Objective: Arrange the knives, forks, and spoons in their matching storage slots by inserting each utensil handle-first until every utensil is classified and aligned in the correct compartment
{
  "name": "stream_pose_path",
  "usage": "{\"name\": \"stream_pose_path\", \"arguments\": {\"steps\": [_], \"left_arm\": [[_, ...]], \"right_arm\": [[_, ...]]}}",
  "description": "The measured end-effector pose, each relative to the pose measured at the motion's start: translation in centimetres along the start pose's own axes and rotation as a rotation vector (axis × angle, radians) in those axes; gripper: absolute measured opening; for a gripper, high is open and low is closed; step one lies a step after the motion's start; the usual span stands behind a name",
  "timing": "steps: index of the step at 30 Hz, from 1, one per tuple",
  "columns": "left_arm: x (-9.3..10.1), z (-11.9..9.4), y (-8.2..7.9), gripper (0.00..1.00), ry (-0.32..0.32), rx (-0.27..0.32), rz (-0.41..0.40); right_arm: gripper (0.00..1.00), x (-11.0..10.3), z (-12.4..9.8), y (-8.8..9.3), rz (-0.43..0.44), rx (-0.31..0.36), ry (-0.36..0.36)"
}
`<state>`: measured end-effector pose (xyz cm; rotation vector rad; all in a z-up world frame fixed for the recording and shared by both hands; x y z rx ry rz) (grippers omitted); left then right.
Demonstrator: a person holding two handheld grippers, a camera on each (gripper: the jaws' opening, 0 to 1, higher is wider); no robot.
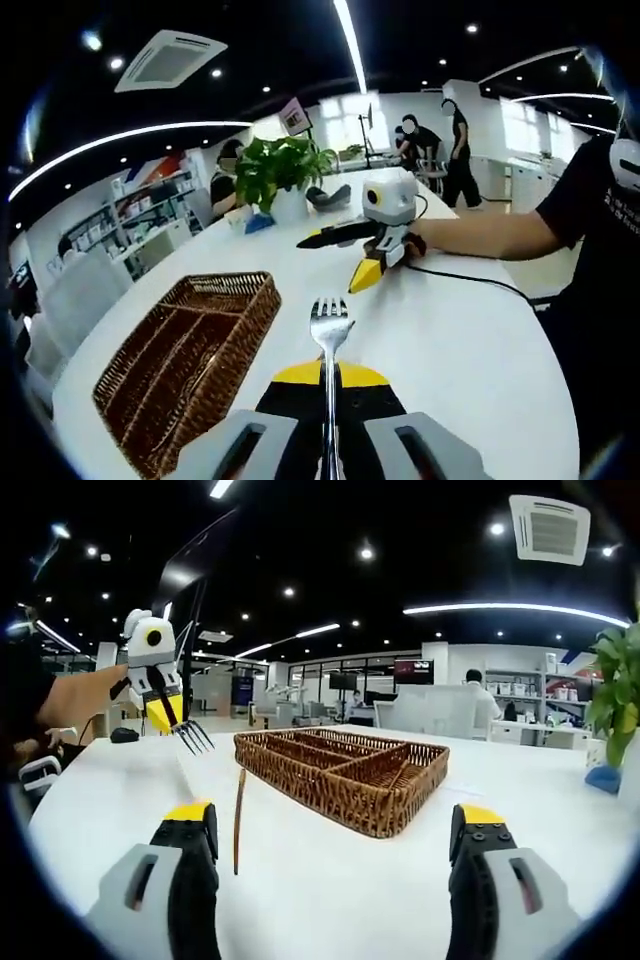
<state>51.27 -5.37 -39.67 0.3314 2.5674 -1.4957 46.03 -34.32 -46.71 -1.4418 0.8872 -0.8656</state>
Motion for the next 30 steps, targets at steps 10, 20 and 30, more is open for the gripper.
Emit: {"name": "stream_pose_path", "arguments": {"steps": [10, 20, 30], "left_arm": [[0.4, -1.4, -2.4, 0.01, 0.006, 0.026, 0.017], [0.6, -2.8, -4.1, 0.0, 0.016, 0.036, 0.077], [0.1, -2.9, -4.1, 0.01, 0.026, 0.007, 0.09]], "right_arm": [[0.99, 0.1, -0.2, 0.0, 0.014, 0.005, 0.002], [0.99, 0.1, -0.2, 0.0, 0.013, 0.004, 0.0], [0.99, 0.0, -0.2, 0.0, 0.006, -0.004, -0.003]]}}
Point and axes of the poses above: the point that each gripper's makers call its tool centre point, and the gripper's own axes: z roughly forward along the fingers, x roughly to its right, y roughly out of its underside, the point moved 9 cm from there along -z, roughly backward along the fingers, and after that the axes turned 3 degrees about z, right-handed, at the moved point
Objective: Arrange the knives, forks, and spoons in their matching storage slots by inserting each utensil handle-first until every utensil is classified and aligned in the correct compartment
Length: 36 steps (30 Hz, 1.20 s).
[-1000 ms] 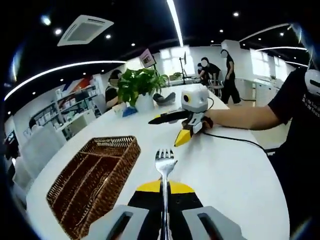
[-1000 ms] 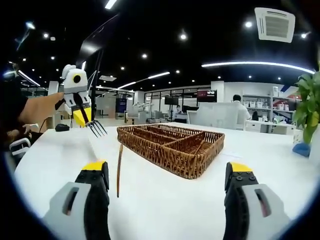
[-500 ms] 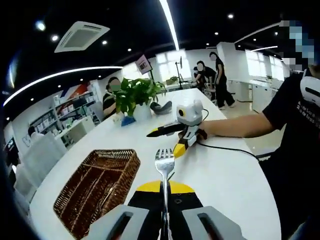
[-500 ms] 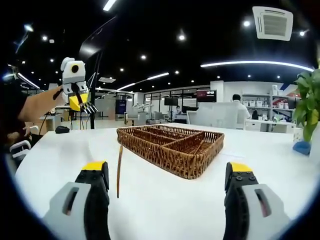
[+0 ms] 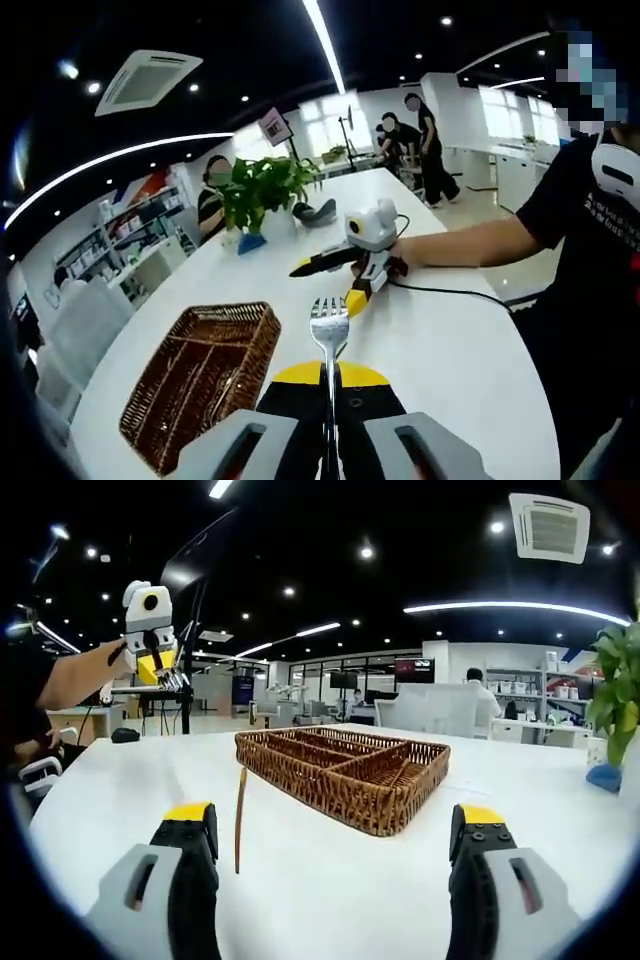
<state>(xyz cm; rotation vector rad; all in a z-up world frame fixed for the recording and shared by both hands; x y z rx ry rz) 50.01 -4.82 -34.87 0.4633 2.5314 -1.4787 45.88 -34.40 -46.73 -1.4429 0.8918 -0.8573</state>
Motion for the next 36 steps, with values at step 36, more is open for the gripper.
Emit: {"name": "stream_pose_path", "arguments": {"steps": [36], "left_arm": [[-5.8, 1.5, 2.0, 0.01, -0.01, -0.026, 0.031]], "right_arm": [[1.0, -1.2, 0.2, -1.2, -0.048, 0.02, -0.002]]}}
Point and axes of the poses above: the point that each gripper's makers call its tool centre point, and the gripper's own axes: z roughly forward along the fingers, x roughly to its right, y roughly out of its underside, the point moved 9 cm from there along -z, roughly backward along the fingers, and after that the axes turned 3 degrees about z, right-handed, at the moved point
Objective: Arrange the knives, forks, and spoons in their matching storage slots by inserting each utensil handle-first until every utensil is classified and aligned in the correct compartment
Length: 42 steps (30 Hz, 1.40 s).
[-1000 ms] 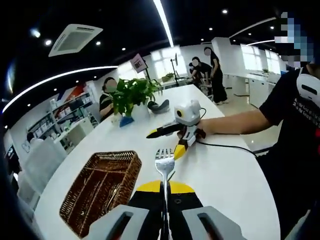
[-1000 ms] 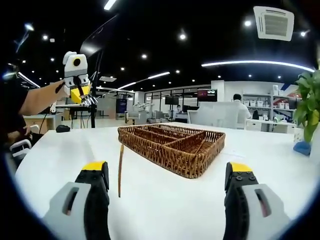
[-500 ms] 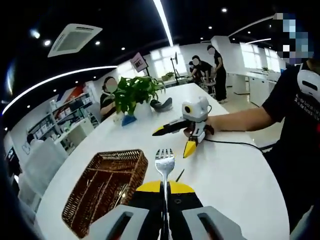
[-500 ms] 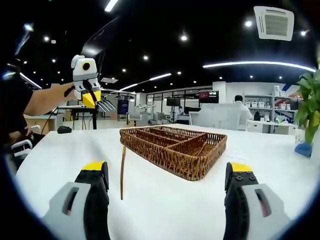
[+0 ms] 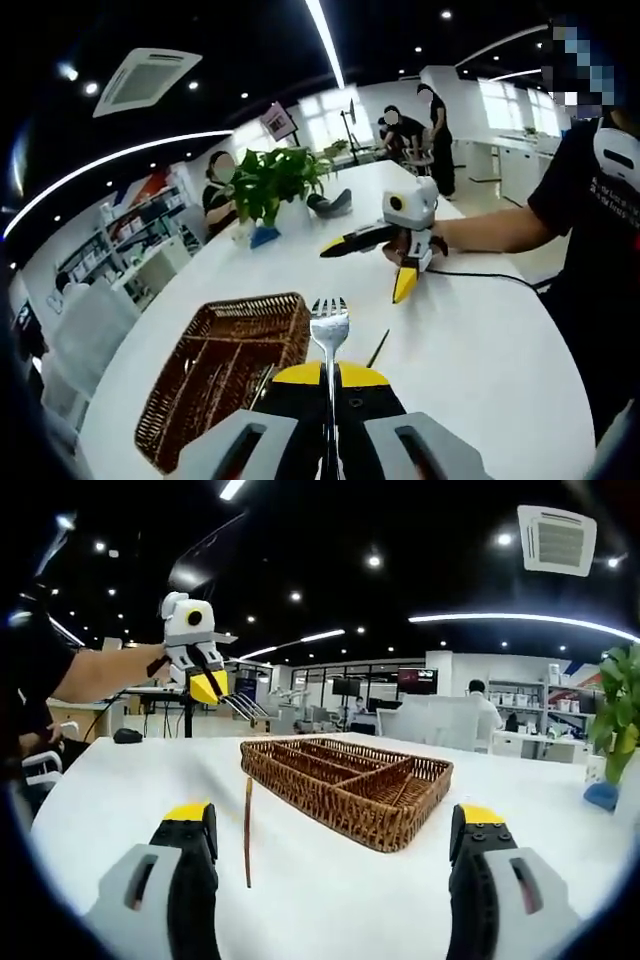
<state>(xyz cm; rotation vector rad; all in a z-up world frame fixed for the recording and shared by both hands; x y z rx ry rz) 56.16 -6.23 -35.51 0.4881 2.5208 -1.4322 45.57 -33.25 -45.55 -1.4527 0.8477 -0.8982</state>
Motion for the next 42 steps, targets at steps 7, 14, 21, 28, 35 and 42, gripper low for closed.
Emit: {"name": "stream_pose_path", "arguments": {"steps": [7, 14, 21, 28, 35, 42], "left_arm": [[-1.4, 0.4, 0.3, 0.01, -0.004, 0.012, 0.0], [-3.2, 1.2, 0.9, 0.0, -0.019, 0.001, 0.005], [-5.5, 1.5, 1.9, 0.01, -0.015, -0.006, -0.001], [-8.0, 1.8, 3.1, 0.01, -0.022, -0.016, 0.003], [-10.2, 2.3, 3.7, 0.01, -0.025, -0.014, 0.009], [-12.0, 2.9, 4.4, 0.01, -0.02, -0.018, 0.017]], "right_arm": [[1.0, 0.3, -0.2, -0.2, 0.032, -0.003, 0.02], [1.0, 0.5, -0.3, -0.3, 0.045, 0.008, 0.023], [1.0, 0.6, -0.3, -0.5, 0.049, 0.027, 0.025], [1.0, 0.5, -0.2, -0.6, 0.052, 0.029, 0.018], [1.0, 0.6, -0.2, -0.5, 0.065, 0.035, 0.013], [1.0, 0.8, -0.3, -0.5, 0.068, 0.045, 0.017]]}}
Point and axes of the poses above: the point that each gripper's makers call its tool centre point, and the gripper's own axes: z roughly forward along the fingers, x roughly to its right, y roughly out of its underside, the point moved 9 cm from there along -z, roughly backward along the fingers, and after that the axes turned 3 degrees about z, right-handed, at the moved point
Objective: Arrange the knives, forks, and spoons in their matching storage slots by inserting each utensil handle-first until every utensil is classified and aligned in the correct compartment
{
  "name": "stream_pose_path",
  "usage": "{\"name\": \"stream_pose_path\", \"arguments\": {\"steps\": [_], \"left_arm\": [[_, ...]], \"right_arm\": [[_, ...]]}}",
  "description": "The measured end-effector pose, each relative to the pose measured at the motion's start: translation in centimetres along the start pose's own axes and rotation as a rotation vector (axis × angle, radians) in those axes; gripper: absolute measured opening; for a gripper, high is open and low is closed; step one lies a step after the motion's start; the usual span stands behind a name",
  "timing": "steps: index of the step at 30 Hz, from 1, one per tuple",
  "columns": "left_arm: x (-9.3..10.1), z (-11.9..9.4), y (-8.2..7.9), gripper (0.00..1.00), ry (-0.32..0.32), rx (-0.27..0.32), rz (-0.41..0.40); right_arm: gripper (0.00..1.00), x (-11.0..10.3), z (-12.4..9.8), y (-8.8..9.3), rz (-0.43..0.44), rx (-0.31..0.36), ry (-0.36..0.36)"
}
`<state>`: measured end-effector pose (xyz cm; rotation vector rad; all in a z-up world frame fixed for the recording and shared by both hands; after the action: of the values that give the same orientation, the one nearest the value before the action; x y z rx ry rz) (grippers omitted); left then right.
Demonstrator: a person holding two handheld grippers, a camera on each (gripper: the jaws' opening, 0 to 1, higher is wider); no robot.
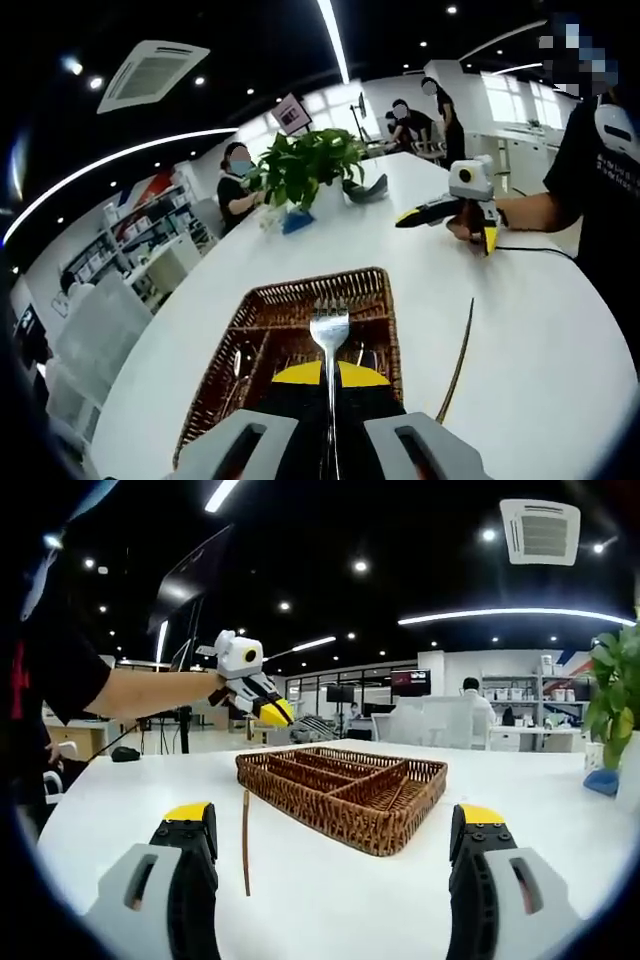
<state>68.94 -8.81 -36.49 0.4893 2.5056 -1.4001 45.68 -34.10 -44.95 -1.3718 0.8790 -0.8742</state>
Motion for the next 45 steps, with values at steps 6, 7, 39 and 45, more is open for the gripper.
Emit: {"name": "stream_pose_path", "arguments": {"steps": [6, 7, 39, 45], "left_arm": [[-1.8, 0.9, 0.7, 0.01, 0.012, 0.009, 0.009], [-2.2, 1.1, 0.7, 0.01, 0.011, 0.004, 0.01], [-5.8, 3.8, 2.9, 0.01, 0.021, -0.01, -0.02], [-5.7, 4.9, 4.0, 0.01, 0.026, -0.002, -0.063]], "right_arm": [[1.0, 0.3, -0.1, -0.1, 0.008, 0.009, 0.008], [1.0, 0.3, -0.1, 0.0, 0.009, 0.006, 0.007], [1.0, 0.6, 0.1, 0.7, 0.015, -0.018, 0.003], [1.0, 0.6, 0.1, 0.6, 0.022, -0.016, 0.0]]}}
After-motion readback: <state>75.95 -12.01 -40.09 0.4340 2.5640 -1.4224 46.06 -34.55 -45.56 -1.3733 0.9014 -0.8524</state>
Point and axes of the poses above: the point that each gripper's makers call its tool centre point, and the gripper's own axes: z roughly forward along the fingers, x roughly to its right, y roughly out of its underside, the point moved 9 cm from there along -z, roughly backward along the fingers, and after that the axes turned 3 degrees about z, right-handed, at the moved point
